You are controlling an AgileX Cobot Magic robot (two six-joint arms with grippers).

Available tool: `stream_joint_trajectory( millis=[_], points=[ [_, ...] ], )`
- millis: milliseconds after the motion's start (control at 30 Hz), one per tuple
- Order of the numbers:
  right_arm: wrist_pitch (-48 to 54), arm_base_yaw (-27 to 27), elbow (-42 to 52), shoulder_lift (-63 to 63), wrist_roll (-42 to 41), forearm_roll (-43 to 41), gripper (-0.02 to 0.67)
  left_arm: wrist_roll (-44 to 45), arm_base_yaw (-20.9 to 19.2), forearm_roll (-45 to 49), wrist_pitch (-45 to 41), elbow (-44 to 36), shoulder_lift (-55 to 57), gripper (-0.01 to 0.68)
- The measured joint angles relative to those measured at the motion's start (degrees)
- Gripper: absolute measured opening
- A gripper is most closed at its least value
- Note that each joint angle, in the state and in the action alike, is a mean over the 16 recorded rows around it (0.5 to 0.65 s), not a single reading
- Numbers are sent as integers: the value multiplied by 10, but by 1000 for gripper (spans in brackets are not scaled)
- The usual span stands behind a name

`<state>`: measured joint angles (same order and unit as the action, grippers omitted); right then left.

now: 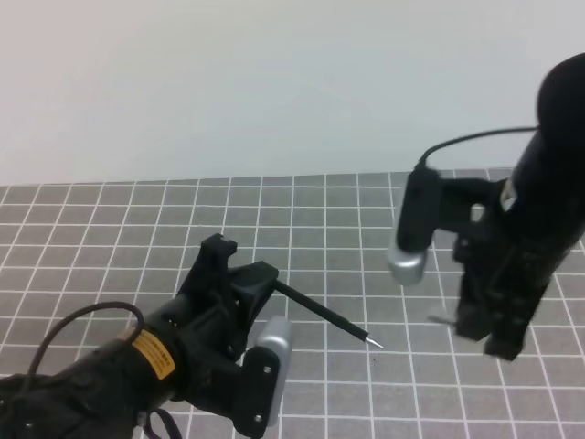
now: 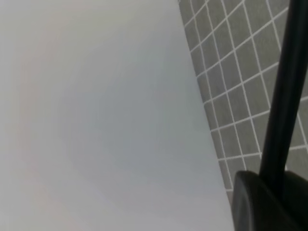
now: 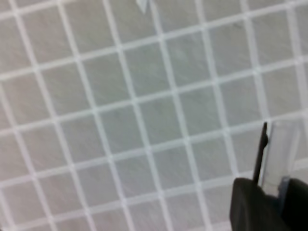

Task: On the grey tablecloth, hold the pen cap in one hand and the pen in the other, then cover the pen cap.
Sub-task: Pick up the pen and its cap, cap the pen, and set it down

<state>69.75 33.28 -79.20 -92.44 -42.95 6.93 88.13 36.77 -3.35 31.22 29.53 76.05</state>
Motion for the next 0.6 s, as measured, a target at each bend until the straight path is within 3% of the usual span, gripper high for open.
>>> stream_joint_trajectory(
  millis=[600],
  points=[
    [-1, 0, 5, -15, -14, 82, 93, 2, 0, -3, 6, 0, 7, 1]
  ],
)
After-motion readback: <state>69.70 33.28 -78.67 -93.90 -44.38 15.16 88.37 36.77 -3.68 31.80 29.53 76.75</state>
